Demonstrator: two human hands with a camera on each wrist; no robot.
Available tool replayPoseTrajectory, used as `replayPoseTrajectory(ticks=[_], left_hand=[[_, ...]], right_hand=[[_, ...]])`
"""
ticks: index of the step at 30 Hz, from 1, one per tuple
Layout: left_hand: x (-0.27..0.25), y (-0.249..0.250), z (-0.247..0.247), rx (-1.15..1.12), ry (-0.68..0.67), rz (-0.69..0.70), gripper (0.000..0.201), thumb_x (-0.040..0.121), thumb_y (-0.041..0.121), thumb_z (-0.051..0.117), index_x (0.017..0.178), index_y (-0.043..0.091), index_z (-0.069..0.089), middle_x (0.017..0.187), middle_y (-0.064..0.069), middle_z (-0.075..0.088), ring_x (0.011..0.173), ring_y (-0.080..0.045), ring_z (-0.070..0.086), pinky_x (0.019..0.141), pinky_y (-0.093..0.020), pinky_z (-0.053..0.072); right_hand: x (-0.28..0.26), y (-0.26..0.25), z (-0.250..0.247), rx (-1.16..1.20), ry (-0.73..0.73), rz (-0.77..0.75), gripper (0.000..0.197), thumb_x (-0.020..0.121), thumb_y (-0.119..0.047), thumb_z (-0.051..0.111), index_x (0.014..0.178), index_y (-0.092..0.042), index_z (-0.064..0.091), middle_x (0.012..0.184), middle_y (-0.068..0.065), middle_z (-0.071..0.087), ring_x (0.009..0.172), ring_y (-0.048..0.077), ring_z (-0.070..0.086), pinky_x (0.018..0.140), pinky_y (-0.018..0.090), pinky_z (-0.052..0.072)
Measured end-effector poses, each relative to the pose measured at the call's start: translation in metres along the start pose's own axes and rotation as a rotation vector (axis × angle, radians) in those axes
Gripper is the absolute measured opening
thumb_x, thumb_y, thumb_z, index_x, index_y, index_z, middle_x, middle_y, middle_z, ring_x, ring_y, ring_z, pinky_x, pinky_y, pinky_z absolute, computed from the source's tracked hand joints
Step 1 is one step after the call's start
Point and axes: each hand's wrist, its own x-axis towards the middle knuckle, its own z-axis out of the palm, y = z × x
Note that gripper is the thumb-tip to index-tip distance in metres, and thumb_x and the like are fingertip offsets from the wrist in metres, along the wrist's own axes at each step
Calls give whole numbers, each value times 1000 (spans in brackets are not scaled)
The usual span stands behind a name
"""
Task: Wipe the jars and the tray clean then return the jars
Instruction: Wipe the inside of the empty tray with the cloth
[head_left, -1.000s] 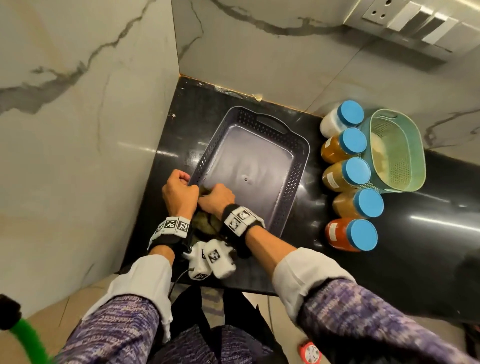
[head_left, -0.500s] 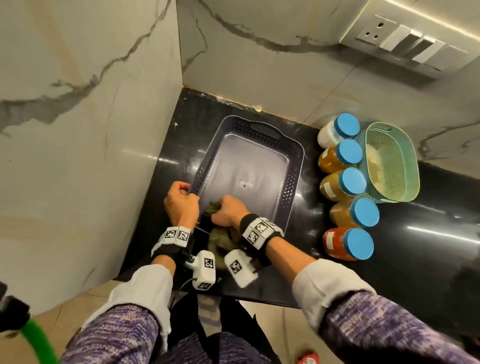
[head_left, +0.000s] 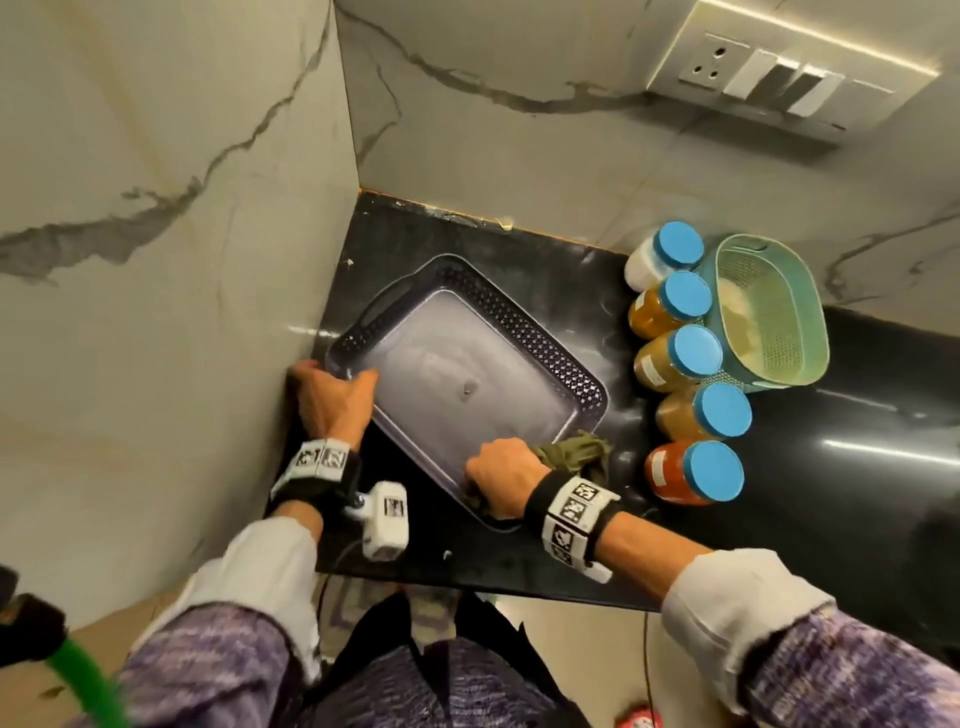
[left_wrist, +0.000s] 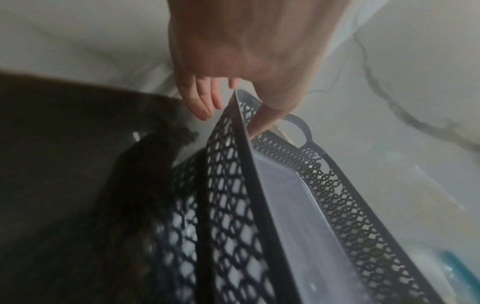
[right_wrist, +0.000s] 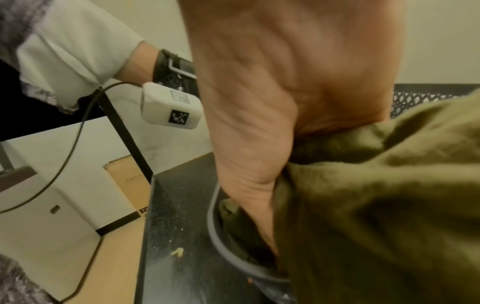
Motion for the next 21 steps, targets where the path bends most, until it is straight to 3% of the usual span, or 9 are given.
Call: replayPoseTrajectory(ticks=[2, 5, 7, 9, 11, 14, 18, 21], left_hand=[[10, 11, 4, 83, 15, 119, 68, 74, 20, 78, 134, 6, 50, 129, -24, 61, 116, -44, 60, 94, -47, 47], [23, 17, 11, 216, -25, 402, 67, 68, 7, 71, 134, 17, 60, 122, -20, 57, 107, -43, 58, 91, -49, 49], [30, 20, 17, 262, -119, 604, 61, 64, -2, 67, 123, 13, 68, 115, -19, 58, 101, -42, 59, 85, -50, 52], [30, 26, 21, 321, -225, 693, 36, 66, -5, 66, 100, 7, 71, 106, -20, 61, 97, -43, 60, 79, -50, 51], [27, 29, 24, 358, -278, 618, 14, 72, -1, 67, 85, 4, 65, 98, -22, 62, 92, -43, 60, 76, -48, 49], [27, 14, 25, 344, -356, 411, 13, 74, 13, 67, 78, 5, 57, 86, -23, 65, 82, -44, 62, 73, -45, 49], [15, -8, 20, 257, -265, 455, 15, 72, -7, 63, 71, 5, 56, 75, -25, 64, 71, -43, 60, 65, -42, 45], [4, -11, 17, 172, -152, 434, 17, 71, -12, 60, 68, 5, 59, 74, -23, 63, 69, -40, 59, 65, -35, 37]], right_hand=[[-11, 8, 4, -12, -7, 13, 25, 96, -29, 63, 113, -15, 74, 116, 13, 74, 109, 39, 71, 87, 41, 55], [-23, 18, 13, -28, -6, 61, 22, 96, -27, 61, 109, -15, 74, 114, 13, 75, 107, 39, 71, 83, 39, 54], [-28, 24, 20, -29, -1, 87, 22, 96, -27, 60, 108, -15, 73, 112, 13, 75, 105, 39, 72, 81, 39, 53], [-32, 29, 23, -35, 11, 105, 20, 96, -26, 60, 106, -15, 74, 110, 12, 75, 104, 39, 72, 75, 37, 48], [-32, 34, 25, -48, 18, 140, 19, 96, -25, 59, 105, -16, 74, 110, 12, 76, 104, 38, 72, 74, 36, 46], [-31, 43, 27, -46, 37, 233, 20, 96, -17, 57, 108, -15, 74, 114, 11, 75, 109, 37, 71, 78, 36, 48], [-27, 50, 28, 14, 41, 349, 23, 94, -11, 58, 109, -14, 74, 116, 11, 75, 112, 36, 70, 84, 36, 53], [-26, 50, 30, 192, 38, 495, 28, 92, -17, 62, 118, -11, 71, 122, 13, 73, 117, 37, 68, 93, 39, 55]])
